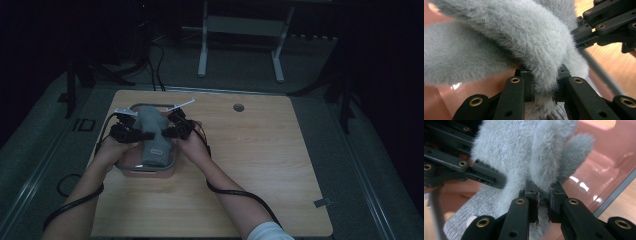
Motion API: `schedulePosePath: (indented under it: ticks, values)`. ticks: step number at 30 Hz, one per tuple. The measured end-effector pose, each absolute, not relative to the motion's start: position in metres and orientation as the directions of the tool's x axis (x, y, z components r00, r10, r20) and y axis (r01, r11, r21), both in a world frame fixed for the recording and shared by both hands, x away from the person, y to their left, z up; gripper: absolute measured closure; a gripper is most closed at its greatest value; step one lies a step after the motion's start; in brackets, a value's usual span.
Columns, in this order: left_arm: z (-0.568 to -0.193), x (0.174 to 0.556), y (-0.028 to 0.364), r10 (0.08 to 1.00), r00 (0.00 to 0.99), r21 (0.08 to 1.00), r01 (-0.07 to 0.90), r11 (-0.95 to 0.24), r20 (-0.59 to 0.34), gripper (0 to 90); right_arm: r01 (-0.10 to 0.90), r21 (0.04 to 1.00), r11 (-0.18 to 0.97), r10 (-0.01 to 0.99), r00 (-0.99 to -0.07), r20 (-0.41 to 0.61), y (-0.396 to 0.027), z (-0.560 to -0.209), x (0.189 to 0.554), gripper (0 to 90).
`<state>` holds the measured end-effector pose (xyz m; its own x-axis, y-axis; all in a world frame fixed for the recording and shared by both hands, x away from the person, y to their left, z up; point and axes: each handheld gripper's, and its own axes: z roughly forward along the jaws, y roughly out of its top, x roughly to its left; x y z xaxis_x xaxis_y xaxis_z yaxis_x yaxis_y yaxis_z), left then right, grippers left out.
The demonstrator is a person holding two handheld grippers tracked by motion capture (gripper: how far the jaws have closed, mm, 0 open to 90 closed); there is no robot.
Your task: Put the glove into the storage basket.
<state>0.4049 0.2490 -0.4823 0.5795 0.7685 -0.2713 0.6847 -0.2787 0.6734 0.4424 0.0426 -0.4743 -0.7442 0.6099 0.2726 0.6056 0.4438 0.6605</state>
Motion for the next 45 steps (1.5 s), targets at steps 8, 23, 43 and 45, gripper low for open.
schedulePosePath:
  ticks: [8,23,43,45]
  values:
    - [-0.493,0.417,0.238,0.818,0.517,0.591,0.752,-0.294,-0.252,76.4,0.63,0.612,0.479,0.646,-0.724,0.24,0.052,-0.489,0.449,81.0]
    - [-0.506,0.43,0.219,0.908,0.418,0.454,0.813,-0.364,-0.02,39.9,0.58,0.687,0.437,0.614,-0.751,0.243,0.028,-0.471,0.453,40.1]
    - [-0.474,0.388,0.223,0.911,0.413,0.709,0.642,-0.292,0.001,8.9,0.437,0.755,0.488,0.51,-0.845,0.159,-0.042,-0.453,0.428,14.0]
    - [-0.469,0.38,0.217,0.902,0.432,0.742,0.604,-0.29,0.0,9.0,0.423,0.754,0.502,0.509,-0.85,0.138,-0.05,-0.454,0.426,14.1]
